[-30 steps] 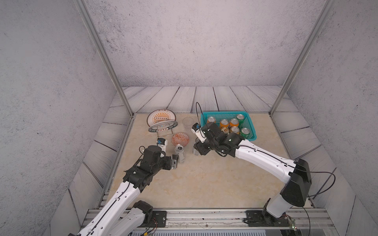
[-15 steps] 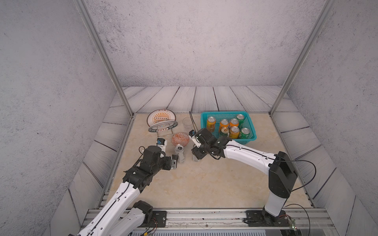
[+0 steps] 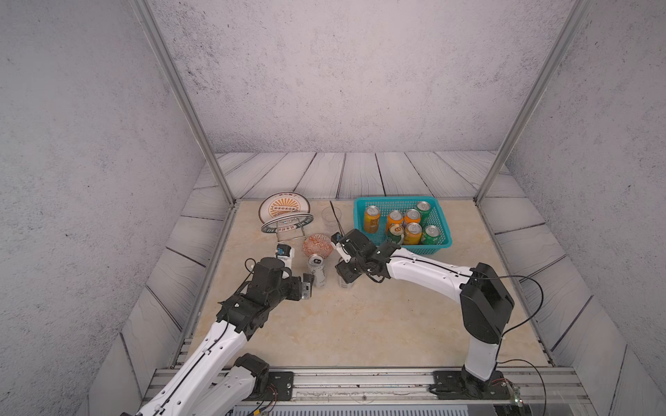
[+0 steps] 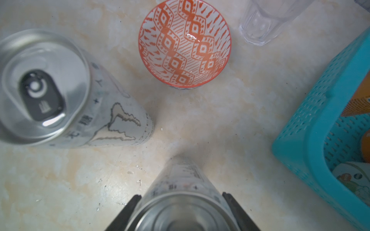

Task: Take out the drinks from the basket
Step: Place the drink at the center of the board.

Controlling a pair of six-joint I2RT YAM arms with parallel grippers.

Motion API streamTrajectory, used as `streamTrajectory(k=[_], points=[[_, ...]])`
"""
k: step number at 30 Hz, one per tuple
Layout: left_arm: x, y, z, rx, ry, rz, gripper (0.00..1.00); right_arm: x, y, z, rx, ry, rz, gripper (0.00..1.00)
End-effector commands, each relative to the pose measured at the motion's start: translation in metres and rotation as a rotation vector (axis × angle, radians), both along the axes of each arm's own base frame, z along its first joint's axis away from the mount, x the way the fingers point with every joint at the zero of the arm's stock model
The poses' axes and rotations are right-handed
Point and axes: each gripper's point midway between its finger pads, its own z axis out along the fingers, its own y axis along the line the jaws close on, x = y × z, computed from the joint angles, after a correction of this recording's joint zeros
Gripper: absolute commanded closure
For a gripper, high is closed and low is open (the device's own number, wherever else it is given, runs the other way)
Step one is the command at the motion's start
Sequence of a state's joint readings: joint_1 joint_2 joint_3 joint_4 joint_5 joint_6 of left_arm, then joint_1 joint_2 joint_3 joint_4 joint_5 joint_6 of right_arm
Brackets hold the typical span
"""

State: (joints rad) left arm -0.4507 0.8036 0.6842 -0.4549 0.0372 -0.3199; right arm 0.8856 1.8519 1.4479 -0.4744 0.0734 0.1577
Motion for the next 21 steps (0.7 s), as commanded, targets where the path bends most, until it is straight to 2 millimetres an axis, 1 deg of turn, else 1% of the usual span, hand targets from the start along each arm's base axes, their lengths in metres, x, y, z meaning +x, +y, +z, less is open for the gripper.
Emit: streamTrajectory(k=[1, 5, 12, 16, 21], points=[[0.000, 0.004, -0.001, 0.002, -0.003, 0.018, 0.01, 0.009, 0.010, 0.007, 0.030, -0.033, -0.014, 0.43], [0.000, 0.004, -0.001, 0.003, -0.003, 0.016, 0.01, 0.009, 0.007, 0.007, 0.014, -0.032, -0.013, 0.35], [0.000, 0.004, 0.001, 0.005, -0.010, 0.016, 0.01, 0.009, 0.002, 0.021, 0.010, -0.056, -0.019, 0.20], [0.000, 0.005, 0.004, 0.008, -0.014, 0.014, 0.01, 0.008, -0.001, 0.038, 0.021, -0.079, -0.020, 0.13], [-0.001, 0.006, 0.012, 0.015, -0.027, 0.011, 0.01, 0.008, -0.013, 0.064, 0.016, -0.131, -0.033, 0.05]])
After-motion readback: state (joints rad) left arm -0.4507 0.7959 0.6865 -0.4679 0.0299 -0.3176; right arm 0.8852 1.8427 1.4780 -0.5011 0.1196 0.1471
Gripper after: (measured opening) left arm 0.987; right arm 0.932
